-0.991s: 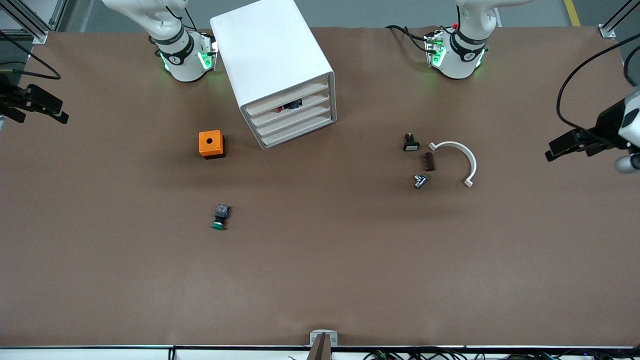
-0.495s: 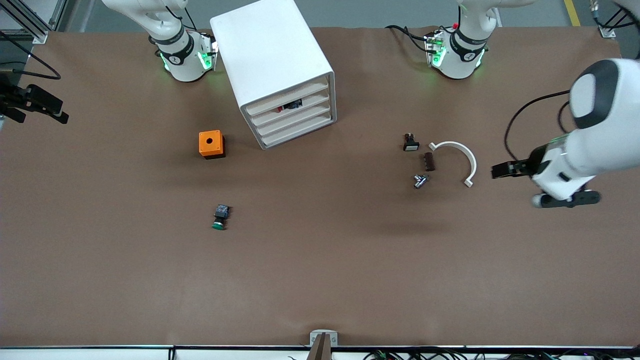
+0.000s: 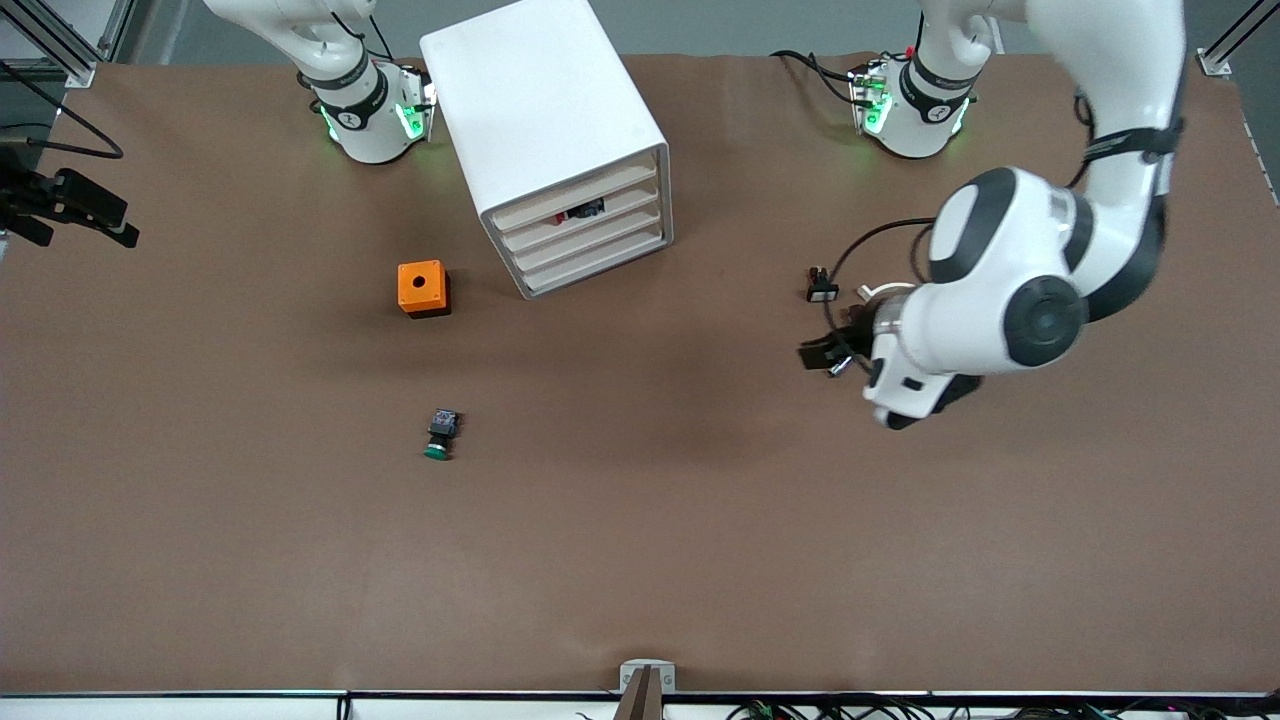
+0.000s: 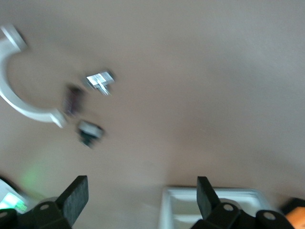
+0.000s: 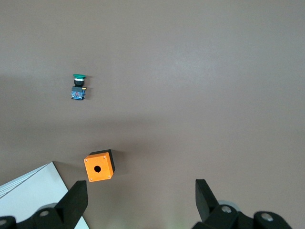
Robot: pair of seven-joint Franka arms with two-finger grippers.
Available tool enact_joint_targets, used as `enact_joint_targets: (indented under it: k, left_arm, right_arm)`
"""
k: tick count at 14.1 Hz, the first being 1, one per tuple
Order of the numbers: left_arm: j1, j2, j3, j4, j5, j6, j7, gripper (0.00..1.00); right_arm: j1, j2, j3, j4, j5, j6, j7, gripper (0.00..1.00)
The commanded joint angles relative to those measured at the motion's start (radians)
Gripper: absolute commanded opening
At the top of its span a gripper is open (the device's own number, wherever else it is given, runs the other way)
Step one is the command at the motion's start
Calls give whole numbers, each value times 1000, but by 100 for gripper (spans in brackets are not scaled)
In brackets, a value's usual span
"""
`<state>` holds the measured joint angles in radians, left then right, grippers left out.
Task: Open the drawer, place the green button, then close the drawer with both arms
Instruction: 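Reach the left gripper to the cabinet's lower drawer front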
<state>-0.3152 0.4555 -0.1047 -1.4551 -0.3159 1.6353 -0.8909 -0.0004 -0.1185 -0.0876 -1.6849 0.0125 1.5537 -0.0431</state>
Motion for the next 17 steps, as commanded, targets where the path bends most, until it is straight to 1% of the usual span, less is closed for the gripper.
enact_joint_targets:
  k: [1, 2, 4, 5, 8, 9, 11, 14, 17]
  left_arm:
    - [-60, 127, 5, 101, -119, -38, -205, 100]
    - [-80, 170, 5, 107, -177, -37, -299, 100]
    - [-111, 256, 5, 148, -254, -34, -480, 100]
    - [-132, 282, 5, 148, -284, -32, -561, 100]
    - [-173, 350, 0, 150, -313, -35, -767, 100]
    - [-179, 370, 0, 150, -345, -37, -830, 100]
    - [-180, 400, 0, 150, -405, -58, -932, 100]
    - [-182, 460, -12, 150, -504, -136, -1069, 100]
    - [-186, 511, -21, 150, -558, -144, -1181, 100]
  right_arm:
    - [10, 6, -4, 17, 6, -10, -3, 100]
    - [10, 6, -4, 17, 6, -12, -3, 100]
    - [10, 8, -6, 17, 6, -14, -3, 100]
    - [10, 8, -4, 17, 6, -14, -4, 100]
    - [10, 10, -4, 17, 6, -12, -4, 100]
    - [10, 10, -6, 17, 6, -11, -4, 100]
    - [10, 11, -6, 19, 4, -7, -4, 100]
    - [8, 13, -6, 19, 4, -7, -4, 100]
    - [8, 13, -6, 19, 4, -7, -4, 100]
